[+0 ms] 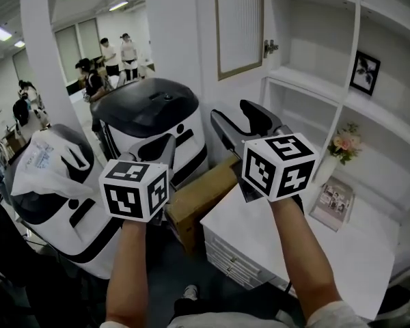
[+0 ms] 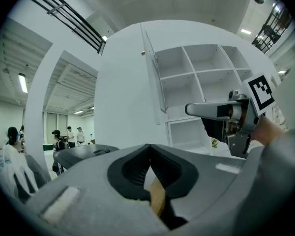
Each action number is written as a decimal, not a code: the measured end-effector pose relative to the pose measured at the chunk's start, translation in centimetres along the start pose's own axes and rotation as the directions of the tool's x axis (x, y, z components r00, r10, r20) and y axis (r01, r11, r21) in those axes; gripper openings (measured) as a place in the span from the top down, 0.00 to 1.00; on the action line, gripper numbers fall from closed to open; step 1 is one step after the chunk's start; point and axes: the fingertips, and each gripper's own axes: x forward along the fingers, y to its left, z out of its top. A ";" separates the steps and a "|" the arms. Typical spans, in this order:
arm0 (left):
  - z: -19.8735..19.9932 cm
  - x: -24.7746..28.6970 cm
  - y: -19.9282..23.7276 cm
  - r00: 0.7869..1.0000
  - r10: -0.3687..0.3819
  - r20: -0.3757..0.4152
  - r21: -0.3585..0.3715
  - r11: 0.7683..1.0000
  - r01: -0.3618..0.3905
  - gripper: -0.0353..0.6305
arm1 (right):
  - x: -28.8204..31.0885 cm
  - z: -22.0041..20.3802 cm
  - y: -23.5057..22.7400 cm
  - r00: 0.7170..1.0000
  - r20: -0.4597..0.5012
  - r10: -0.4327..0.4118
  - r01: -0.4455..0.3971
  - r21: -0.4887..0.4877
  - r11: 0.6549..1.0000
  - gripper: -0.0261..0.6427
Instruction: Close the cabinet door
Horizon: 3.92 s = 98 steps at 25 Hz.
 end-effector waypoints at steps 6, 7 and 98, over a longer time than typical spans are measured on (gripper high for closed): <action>0.4 4.8 3.4 0.995 -0.094 0.015 -0.008 0.996 0.094 0.95 | 4.3 -0.3 -1.3 0.996 -0.008 -0.085 0.085 -0.021 0.996 0.55; 0.4 5.6 3.8 0.994 -0.111 0.016 -0.011 0.994 0.112 0.95 | 4.8 -0.3 -1.6 0.995 -0.007 -0.103 0.103 -0.023 0.994 0.55; 5.3 16.2 -4.1 0.704 -0.695 0.147 0.072 0.718 0.693 0.95 | -0.9 1.9 -8.6 0.841 0.019 -0.541 0.541 -0.054 0.839 0.78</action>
